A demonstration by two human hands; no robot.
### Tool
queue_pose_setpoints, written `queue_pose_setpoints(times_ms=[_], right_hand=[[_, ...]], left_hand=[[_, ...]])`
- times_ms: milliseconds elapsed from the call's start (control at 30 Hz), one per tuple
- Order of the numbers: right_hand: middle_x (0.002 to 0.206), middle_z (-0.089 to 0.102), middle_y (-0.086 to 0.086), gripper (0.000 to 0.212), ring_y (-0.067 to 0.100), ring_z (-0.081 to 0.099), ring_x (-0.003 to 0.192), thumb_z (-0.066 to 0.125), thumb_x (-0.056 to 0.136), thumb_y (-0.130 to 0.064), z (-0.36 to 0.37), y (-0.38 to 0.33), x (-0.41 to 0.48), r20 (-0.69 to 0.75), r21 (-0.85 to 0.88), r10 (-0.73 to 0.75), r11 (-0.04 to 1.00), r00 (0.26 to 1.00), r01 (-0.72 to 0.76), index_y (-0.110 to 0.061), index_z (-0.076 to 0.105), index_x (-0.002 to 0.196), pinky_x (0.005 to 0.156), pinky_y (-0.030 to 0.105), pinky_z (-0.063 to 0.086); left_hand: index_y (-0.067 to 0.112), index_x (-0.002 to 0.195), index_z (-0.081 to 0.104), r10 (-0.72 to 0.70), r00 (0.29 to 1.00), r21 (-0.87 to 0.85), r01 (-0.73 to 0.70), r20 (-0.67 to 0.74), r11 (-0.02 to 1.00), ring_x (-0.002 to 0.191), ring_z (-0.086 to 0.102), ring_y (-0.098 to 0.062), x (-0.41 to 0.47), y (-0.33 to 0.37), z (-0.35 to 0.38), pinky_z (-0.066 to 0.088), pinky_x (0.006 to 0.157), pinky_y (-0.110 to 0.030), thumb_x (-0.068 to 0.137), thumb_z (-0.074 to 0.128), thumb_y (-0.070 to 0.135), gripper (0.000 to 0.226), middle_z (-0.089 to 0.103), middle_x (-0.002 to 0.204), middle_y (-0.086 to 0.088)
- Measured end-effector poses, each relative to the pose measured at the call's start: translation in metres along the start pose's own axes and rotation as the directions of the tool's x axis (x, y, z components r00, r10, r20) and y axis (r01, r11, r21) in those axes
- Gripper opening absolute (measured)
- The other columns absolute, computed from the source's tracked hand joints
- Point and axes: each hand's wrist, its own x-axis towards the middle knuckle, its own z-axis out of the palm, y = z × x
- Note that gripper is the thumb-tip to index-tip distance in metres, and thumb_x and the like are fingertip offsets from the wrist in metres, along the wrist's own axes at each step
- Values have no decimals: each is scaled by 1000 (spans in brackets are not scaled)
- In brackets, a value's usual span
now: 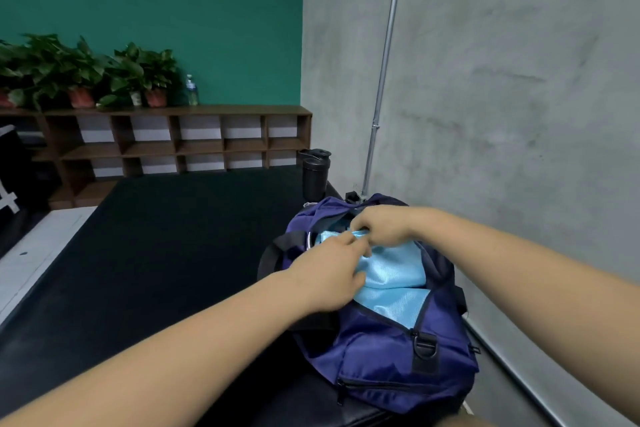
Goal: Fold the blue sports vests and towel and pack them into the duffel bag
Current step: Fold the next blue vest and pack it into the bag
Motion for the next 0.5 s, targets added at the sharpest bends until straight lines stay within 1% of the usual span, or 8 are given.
queue_pose_setpoints(times_ms=[67,133,200,233,300,367,433,500], right_hand=[[116,65,-2,25,21,60,109,72,93,-21,11,4,0,-125,-20,6,1000,992,-8,-25,71,118,97,40,51],[126,57,-1,37,22,55,122,71,95,-19,21,10,-4,-266,-10,-11,1000,964,9,-28,65,131,105,42,47],[137,56,-2,45,23,51,134,64,97,-13,35,15,-14,-335,16,-43,999,941,51,-30,62,139,110,45,44],[143,55,-2,50,23,50,138,58,98,-10,43,14,-21,-336,26,-55,997,940,67,-30,60,144,112,45,43],[153,52,-1,58,21,47,143,52,99,-7,60,10,-38,-273,74,-60,994,960,83,-25,51,154,117,43,39],[160,46,2,56,21,41,149,49,104,-13,76,9,-51,-169,146,-30,988,985,55,-20,41,159,123,40,33],[174,27,2,60,19,23,160,42,110,-24,85,11,-56,-91,148,7,989,996,6,-20,25,168,131,36,18],[179,6,0,62,13,5,164,33,114,-29,86,12,-58,-40,125,45,991,998,-40,-22,11,171,131,28,3]], left_hand=[[22,152,43,-30,999,144,26,28,989,128,53,-33,13,1,8,47,101,-45,106,49,30,48,48,148,-6],[17,152,42,-71,997,242,61,32,968,129,52,-35,23,0,14,43,102,-45,109,44,33,46,49,147,-11],[14,152,42,-90,995,335,70,46,940,138,45,-37,33,-3,22,36,112,-46,110,38,37,48,47,151,-17],[13,155,38,-100,993,360,69,69,931,145,39,-39,36,-4,26,31,118,-48,111,35,38,52,42,157,-20],[12,163,28,-126,982,364,66,144,929,155,27,-43,40,-5,31,25,126,-51,112,29,41,59,32,166,-25],[14,167,20,-136,966,358,49,220,932,159,20,-43,38,-3,35,22,129,-52,113,24,44,62,24,169,-27],[18,170,14,-137,958,360,40,250,932,162,12,-42,35,-2,38,17,131,-52,113,21,47,64,15,173,-27],[21,171,10,-163,945,356,54,283,933,164,3,-38,35,-4,41,14,132,-52,113,19,48,65,3,176,-23]])
